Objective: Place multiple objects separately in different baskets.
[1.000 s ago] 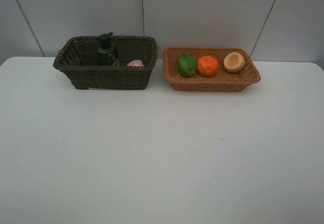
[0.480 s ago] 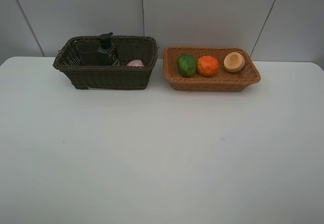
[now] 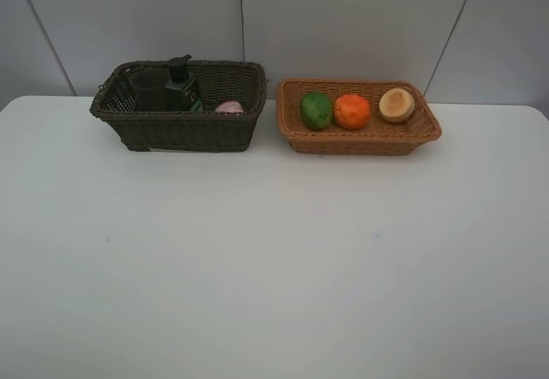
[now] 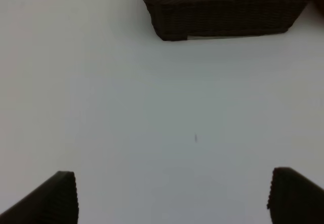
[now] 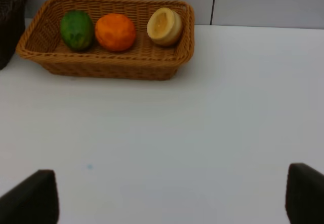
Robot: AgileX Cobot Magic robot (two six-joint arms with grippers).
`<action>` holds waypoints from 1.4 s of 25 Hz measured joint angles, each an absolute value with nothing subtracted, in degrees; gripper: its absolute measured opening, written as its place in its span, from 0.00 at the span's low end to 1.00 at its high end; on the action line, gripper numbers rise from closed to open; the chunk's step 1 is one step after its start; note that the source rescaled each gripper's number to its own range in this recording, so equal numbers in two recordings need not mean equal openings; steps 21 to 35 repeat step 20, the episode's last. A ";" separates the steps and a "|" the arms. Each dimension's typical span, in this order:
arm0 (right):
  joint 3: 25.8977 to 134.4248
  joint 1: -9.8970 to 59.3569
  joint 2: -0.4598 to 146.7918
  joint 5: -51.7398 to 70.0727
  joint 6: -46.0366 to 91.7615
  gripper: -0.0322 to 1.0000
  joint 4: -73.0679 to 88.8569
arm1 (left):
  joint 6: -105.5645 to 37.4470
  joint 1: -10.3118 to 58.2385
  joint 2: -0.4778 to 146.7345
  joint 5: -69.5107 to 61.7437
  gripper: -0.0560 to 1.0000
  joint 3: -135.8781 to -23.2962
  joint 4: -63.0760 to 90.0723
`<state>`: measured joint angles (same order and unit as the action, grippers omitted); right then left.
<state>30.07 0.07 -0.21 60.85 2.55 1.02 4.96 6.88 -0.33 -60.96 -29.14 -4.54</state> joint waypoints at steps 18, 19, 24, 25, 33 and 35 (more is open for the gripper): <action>30.07 0.07 -0.21 60.85 2.55 0.97 1.02 | 2.97 6.88 -0.33 -60.96 0.98 -29.14 -3.94; 30.07 0.07 -0.21 60.85 2.55 0.97 1.02 | 2.97 6.88 -0.33 -60.96 0.98 -29.14 -3.94; 30.07 0.07 -0.21 60.85 2.55 0.97 1.02 | 2.97 6.88 -0.33 -60.96 0.98 -29.14 -3.94; 30.07 0.07 -0.21 60.85 2.55 0.97 1.02 | 2.97 6.88 -0.33 -60.96 0.98 -29.14 -3.94; 30.07 0.07 -0.21 60.85 2.55 0.97 1.02 | 2.97 6.88 -0.33 -60.96 0.98 -29.14 -3.94; 30.07 0.07 -0.21 60.85 2.55 0.97 1.02 | 2.97 6.88 -0.33 -60.96 0.98 -29.14 -3.94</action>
